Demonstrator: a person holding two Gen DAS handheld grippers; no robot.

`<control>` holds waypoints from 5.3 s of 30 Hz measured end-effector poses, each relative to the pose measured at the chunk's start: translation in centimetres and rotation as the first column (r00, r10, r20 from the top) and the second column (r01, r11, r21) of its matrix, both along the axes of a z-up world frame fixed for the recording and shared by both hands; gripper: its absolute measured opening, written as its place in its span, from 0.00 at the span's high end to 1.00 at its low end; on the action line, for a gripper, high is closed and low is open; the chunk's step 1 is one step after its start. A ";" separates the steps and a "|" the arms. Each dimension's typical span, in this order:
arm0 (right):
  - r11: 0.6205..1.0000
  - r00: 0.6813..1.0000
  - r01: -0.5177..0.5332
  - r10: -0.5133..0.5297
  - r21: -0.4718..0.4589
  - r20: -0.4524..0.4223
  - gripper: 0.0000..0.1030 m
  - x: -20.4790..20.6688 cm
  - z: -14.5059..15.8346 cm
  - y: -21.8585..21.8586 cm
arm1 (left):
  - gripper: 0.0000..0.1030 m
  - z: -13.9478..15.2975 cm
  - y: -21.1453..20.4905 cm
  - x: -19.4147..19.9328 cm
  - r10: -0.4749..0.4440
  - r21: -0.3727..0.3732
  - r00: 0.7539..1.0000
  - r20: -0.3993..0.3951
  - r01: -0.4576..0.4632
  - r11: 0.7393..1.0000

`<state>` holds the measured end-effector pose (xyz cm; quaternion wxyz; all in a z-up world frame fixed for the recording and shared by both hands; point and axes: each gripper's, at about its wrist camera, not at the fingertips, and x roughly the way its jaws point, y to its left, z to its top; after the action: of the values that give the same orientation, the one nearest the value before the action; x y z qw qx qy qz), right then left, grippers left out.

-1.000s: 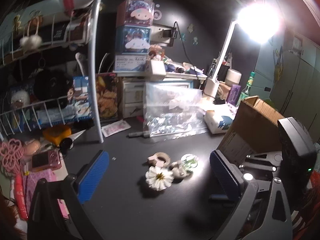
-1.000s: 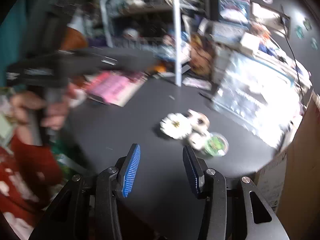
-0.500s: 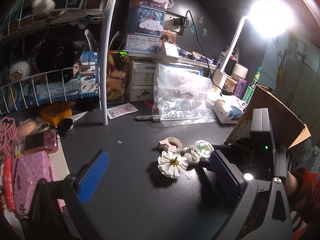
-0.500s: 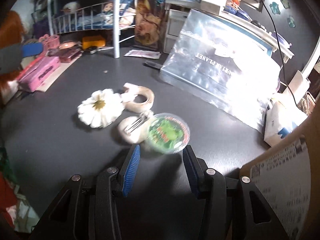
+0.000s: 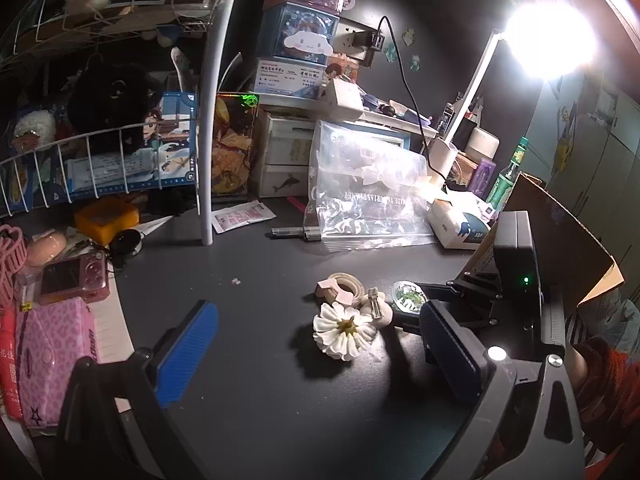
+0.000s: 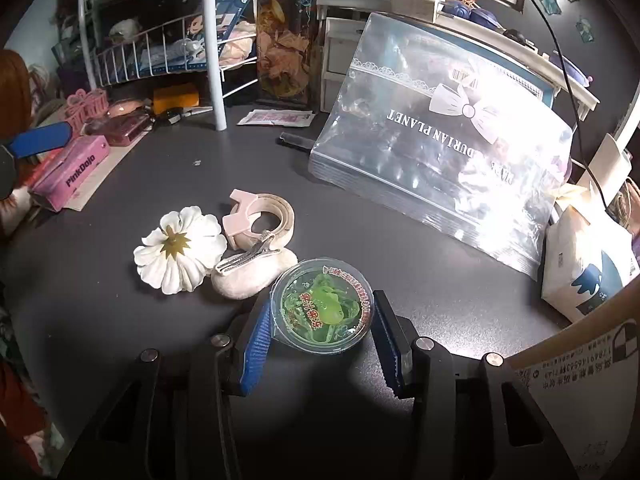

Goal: Organize objects
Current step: 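Grasp the green jelly cup with the right gripper, then carry the green jelly cup into the box and release it, then grasp the white flower hair clip with the right gripper and lift, then carry the flower clip into the cardboard box and open the right gripper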

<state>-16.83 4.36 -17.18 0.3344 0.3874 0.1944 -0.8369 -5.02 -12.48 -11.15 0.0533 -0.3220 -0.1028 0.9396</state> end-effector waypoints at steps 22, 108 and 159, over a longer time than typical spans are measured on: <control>0.939 0.946 -0.306 0.281 -0.158 -0.159 0.59 10.3 10.7 1.9 | 0.51 4.5 6.2 -0.7 -0.345 0.225 0.939 -0.004 0.337 0.914; 0.930 0.937 -0.303 0.330 -0.208 0.112 0.36 4.7 2.1 -4.5 | 0.13 1.6 -2.0 1.4 0.041 -0.008 0.999 -0.009 -0.041 0.999; 0.927 0.939 -0.339 0.322 -0.160 -0.122 0.80 10.8 13.8 3.3 | 0.73 8.8 9.7 -0.3 -0.374 0.089 0.927 0.002 0.372 0.924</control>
<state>-6.03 7.70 -3.42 0.4946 0.2778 0.1966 -0.7997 -5.32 -2.80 -2.30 0.2442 -0.3419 -0.0811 0.9038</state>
